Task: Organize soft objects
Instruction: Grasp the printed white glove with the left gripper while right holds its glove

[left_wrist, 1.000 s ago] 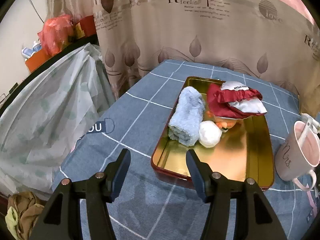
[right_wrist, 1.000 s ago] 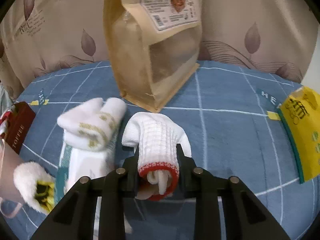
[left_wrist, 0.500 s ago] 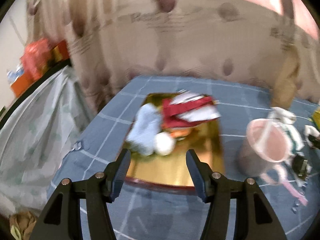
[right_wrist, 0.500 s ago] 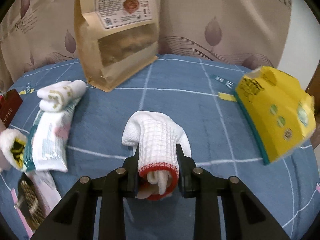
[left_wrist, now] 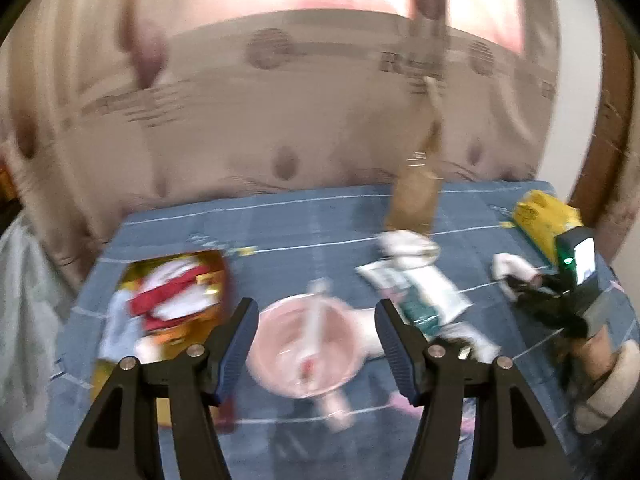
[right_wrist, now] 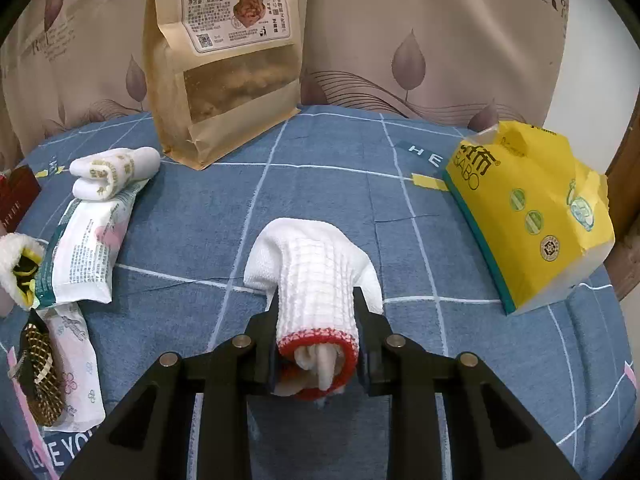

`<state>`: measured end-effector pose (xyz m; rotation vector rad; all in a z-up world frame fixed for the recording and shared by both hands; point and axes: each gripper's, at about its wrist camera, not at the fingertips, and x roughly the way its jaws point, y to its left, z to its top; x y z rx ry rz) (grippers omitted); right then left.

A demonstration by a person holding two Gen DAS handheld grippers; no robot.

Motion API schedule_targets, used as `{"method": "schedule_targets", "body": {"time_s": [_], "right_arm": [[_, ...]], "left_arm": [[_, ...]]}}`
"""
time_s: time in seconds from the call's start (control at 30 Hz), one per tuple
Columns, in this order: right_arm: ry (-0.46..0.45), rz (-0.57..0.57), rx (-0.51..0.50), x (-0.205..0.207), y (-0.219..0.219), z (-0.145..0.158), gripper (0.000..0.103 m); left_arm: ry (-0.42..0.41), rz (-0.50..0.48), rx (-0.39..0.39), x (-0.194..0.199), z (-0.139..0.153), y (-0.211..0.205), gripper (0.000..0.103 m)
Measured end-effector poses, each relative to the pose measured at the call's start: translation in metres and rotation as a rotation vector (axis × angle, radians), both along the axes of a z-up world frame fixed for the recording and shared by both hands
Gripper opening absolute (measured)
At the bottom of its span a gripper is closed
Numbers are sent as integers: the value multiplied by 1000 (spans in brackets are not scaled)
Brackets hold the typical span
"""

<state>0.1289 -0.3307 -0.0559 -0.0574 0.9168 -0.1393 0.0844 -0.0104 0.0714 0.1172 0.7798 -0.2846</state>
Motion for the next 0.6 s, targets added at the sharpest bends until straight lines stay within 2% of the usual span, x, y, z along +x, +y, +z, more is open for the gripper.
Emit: {"method": "schedule_targets", "body": {"time_s": [0.1, 0.3, 0.6], "right_arm": [[-2, -2, 22, -1, -1, 0, 26], [-1, 1, 40, -2, -3, 1, 27], [-2, 2, 72, -2, -5, 1, 28]], "left_arm": [[29, -66, -2, 14, -5, -41, 62], [95, -135, -9, 45, -21, -103, 62], [149, -139, 105, 98, -59, -165, 62]]}}
